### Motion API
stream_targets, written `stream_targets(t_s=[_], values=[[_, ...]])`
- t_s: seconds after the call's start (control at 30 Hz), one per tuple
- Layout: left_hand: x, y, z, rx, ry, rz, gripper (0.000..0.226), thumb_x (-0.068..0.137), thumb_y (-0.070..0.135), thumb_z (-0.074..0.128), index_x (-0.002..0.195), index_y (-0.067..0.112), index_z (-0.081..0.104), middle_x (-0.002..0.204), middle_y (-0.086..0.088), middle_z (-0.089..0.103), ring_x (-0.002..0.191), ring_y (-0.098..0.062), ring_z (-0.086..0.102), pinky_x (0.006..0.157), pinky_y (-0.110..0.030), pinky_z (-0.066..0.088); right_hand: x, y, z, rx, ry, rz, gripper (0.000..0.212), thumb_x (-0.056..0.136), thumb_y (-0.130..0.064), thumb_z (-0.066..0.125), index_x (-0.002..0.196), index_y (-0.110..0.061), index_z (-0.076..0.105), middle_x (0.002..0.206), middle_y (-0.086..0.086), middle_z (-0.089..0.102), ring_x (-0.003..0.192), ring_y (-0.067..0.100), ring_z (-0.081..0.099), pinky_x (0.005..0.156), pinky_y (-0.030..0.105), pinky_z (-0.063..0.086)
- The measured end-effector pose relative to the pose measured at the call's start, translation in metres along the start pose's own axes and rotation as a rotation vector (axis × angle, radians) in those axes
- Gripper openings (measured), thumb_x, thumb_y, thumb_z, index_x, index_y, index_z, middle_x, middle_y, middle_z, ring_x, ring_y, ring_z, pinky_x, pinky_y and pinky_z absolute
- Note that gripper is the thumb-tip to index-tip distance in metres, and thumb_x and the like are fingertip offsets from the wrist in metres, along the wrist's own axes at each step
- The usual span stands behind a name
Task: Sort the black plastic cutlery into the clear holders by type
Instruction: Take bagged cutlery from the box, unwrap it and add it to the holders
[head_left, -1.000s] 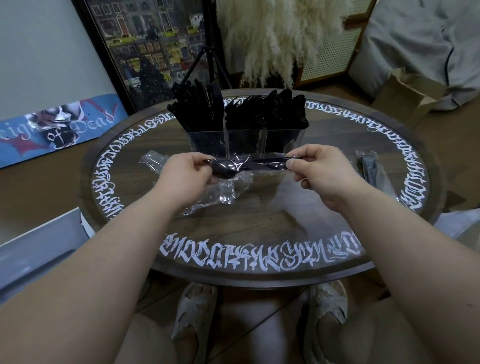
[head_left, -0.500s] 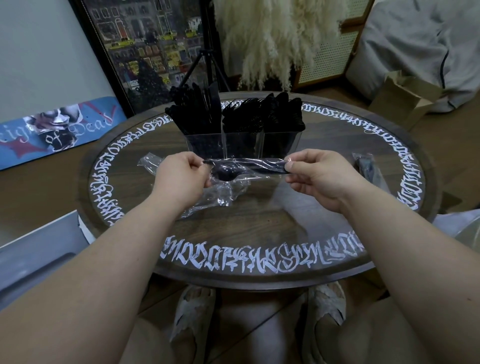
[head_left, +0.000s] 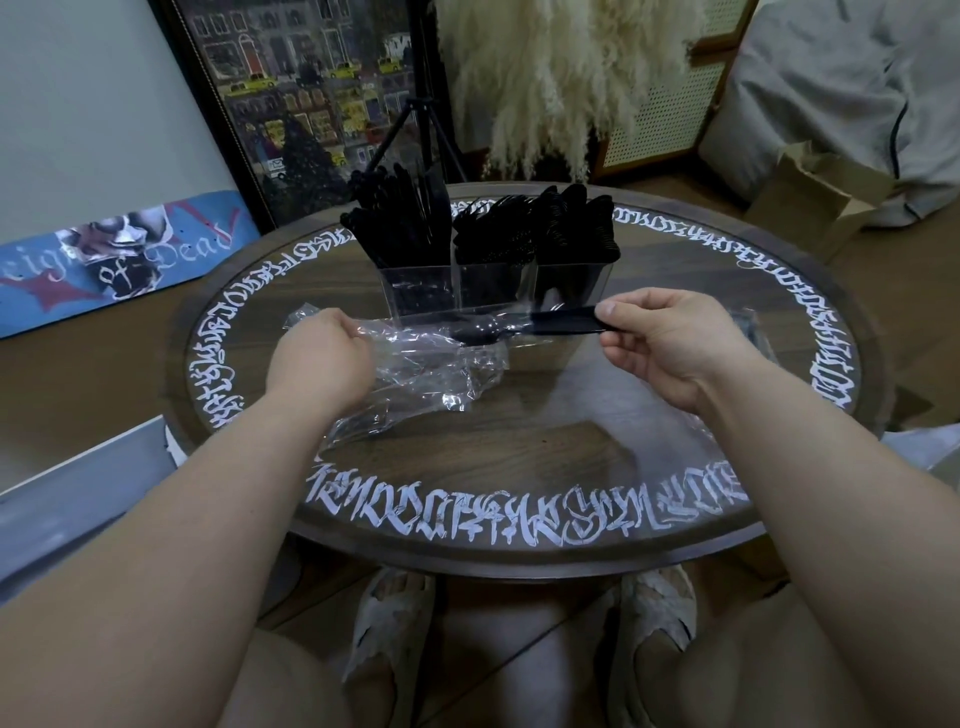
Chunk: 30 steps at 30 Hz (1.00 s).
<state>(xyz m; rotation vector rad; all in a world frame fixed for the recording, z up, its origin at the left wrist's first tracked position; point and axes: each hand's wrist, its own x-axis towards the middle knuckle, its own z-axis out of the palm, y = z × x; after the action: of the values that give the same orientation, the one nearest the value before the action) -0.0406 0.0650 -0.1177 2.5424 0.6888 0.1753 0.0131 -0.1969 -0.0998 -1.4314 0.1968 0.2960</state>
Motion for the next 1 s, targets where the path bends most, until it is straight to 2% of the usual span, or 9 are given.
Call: stream_targets(t_s=[0.13, 0.23, 0.3, 0.37, 0.5, 0.67, 0.8, 0.93, 1.0], values=[[-0.001, -0.007, -0.006, 0.108, 0.048, -0.017, 0.042, 0.087, 0.02, 0.053, 0.129, 0.016, 0.05, 0.134, -0.014, 0.049, 0.122, -0.036, 0.043, 0.1, -0.042, 0.036, 0.003, 0.002, -0.003, -0.03, -0.01, -0.006, 0.012, 0.086, -0.001, 0.064, 0.076, -0.005, 0.062, 0.047, -0.002, 0.058, 0.047, 0.006, 0.059, 0.053, 0.018, 0.054], [-0.014, 0.008, -0.001, 0.081, 0.113, 0.33, 0.053, 0.088, 0.026, 0.057, 0.14, 0.025, 0.043, 0.144, -0.002, 0.043, 0.132, -0.029, 0.032, 0.108, -0.044, 0.029, 0.002, 0.004, 0.002, -0.049, -0.028, -0.014, 0.01, 0.086, 0.0, 0.064, 0.076, -0.004, 0.063, 0.052, 0.002, 0.055, 0.049, 0.008, 0.058, 0.054, 0.019, 0.054], [-0.022, 0.018, 0.009, 0.152, 0.033, 0.486, 0.057, 0.09, 0.036, 0.057, 0.143, 0.034, 0.038, 0.144, 0.004, 0.043, 0.133, -0.025, 0.031, 0.109, -0.047, 0.029, 0.001, 0.005, 0.005, -0.067, -0.045, -0.017, 0.009, 0.086, -0.001, 0.064, 0.077, -0.003, 0.063, 0.059, 0.006, 0.053, 0.05, 0.008, 0.058, 0.055, 0.019, 0.054], [-0.023, 0.022, 0.017, 0.248, -0.052, 0.453, 0.052, 0.093, 0.037, 0.053, 0.143, 0.04, 0.036, 0.14, 0.005, 0.046, 0.132, -0.023, 0.033, 0.106, -0.049, 0.029, -0.001, 0.006, 0.004, -0.088, -0.056, -0.024, 0.009, 0.086, -0.001, 0.064, 0.078, -0.004, 0.063, 0.063, 0.007, 0.051, 0.05, 0.008, 0.058, 0.055, 0.019, 0.053], [-0.011, 0.018, 0.021, 0.339, -0.047, 0.293, 0.041, 0.097, 0.022, 0.046, 0.134, 0.039, 0.05, 0.131, 0.0, 0.053, 0.123, -0.026, 0.045, 0.098, -0.047, 0.034, -0.003, 0.005, -0.008, -0.102, -0.009, -0.037, 0.008, 0.087, -0.001, 0.064, 0.078, -0.003, 0.063, 0.065, 0.009, 0.052, 0.051, 0.008, 0.058, 0.054, 0.018, 0.054], [-0.014, 0.017, 0.021, 0.406, -0.079, 0.165, 0.047, 0.091, 0.028, 0.051, 0.138, 0.031, 0.046, 0.144, -0.003, 0.04, 0.134, -0.03, 0.027, 0.103, -0.049, 0.028, -0.006, 0.003, -0.029, -0.046, 0.056, -0.013, 0.008, 0.087, 0.001, 0.063, 0.079, -0.001, 0.063, 0.066, 0.01, 0.053, 0.049, 0.007, 0.058, 0.054, 0.017, 0.054], [-0.024, 0.044, 0.024, -0.012, 0.051, 0.287, 0.04, 0.093, 0.031, 0.051, 0.131, 0.018, 0.055, 0.121, -0.001, 0.057, 0.113, -0.024, 0.052, 0.092, -0.032, 0.038, -0.01, 0.003, -0.032, 0.011, 0.033, -0.019, 0.008, 0.088, 0.001, 0.061, 0.08, -0.001, 0.061, 0.066, 0.008, 0.055, 0.05, 0.007, 0.058, 0.055, 0.017, 0.055], [-0.032, 0.07, 0.033, -0.793, -0.301, -0.023, 0.032, 0.092, 0.035, 0.06, 0.114, 0.011, 0.061, 0.097, -0.006, 0.066, 0.064, -0.011, 0.065, 0.058, -0.024, 0.051, -0.01, 0.005, -0.031, 0.02, -0.048, -0.011, 0.009, 0.089, 0.0, 0.059, 0.08, -0.003, 0.061, 0.068, 0.009, 0.057, 0.054, 0.009, 0.059, 0.055, 0.019, 0.054], [-0.03, 0.073, 0.035, -0.953, -0.327, -0.092, 0.02, 0.091, 0.024, 0.064, 0.103, 0.009, 0.06, 0.088, -0.01, 0.065, 0.056, -0.009, 0.064, 0.052, -0.021, 0.05, -0.011, 0.006, -0.03, -0.036, -0.094, 0.007, 0.012, 0.09, -0.001, 0.058, 0.079, -0.005, 0.059, 0.07, 0.01, 0.057, 0.056, 0.011, 0.059, 0.055, 0.02, 0.055]])
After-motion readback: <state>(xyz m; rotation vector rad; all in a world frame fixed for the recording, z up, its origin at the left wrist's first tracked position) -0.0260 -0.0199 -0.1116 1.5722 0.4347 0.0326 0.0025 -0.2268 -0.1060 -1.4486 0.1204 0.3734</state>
